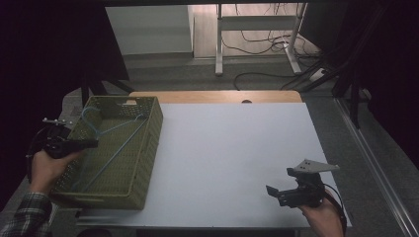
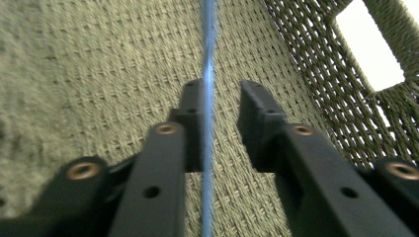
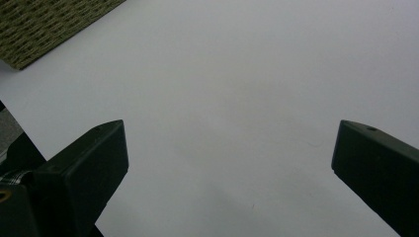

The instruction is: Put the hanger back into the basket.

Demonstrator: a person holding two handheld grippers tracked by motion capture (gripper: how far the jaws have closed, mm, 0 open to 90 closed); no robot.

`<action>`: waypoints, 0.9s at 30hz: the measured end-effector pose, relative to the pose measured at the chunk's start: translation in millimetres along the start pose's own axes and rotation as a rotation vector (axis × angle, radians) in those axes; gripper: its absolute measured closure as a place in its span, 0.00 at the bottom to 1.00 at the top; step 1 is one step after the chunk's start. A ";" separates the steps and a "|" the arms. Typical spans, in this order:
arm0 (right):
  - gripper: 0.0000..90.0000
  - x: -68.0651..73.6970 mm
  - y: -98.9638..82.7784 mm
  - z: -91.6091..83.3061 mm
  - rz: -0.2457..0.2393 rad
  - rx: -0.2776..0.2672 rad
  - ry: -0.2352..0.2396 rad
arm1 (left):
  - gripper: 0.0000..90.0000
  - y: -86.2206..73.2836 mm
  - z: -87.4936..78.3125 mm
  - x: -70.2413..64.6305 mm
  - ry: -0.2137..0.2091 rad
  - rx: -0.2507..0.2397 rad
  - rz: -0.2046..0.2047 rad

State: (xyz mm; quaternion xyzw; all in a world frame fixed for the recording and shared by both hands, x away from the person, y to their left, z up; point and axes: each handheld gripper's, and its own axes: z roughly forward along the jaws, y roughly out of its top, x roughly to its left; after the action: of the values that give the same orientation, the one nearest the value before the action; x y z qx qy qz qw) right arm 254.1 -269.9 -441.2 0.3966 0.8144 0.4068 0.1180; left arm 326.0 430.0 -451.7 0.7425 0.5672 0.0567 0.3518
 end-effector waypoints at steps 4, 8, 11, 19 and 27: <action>0.01 0.1 0.4 -1.2 0.002 -0.005 -0.002 | 0.43 0.1 -11.7 -11.8 0.080 -0.047 0.016; 0.01 -0.1 0.5 -2.4 0.000 -0.010 -0.005 | 0.26 -0.7 -19.0 -24.5 0.070 -0.089 0.049; 0.01 1.1 -0.1 -4.7 0.004 -0.013 -0.003 | 0.20 -3.5 -22.9 -43.7 0.019 -0.124 0.101; 0.00 2.7 -6.1 -12.0 0.025 -0.025 0.001 | 0.07 -19.0 -21.7 -100.2 -0.063 -0.171 0.231; 0.00 2.8 -14.3 -13.5 0.027 -0.017 -0.010 | 0.04 -46.2 -6.6 -142.1 -0.111 -0.236 0.300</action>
State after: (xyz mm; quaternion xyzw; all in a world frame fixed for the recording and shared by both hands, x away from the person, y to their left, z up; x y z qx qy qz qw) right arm 237.5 -280.5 -443.0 0.4086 0.8048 0.4134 0.1202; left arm 236.0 312.7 -429.1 0.7741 0.4194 0.1335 0.4550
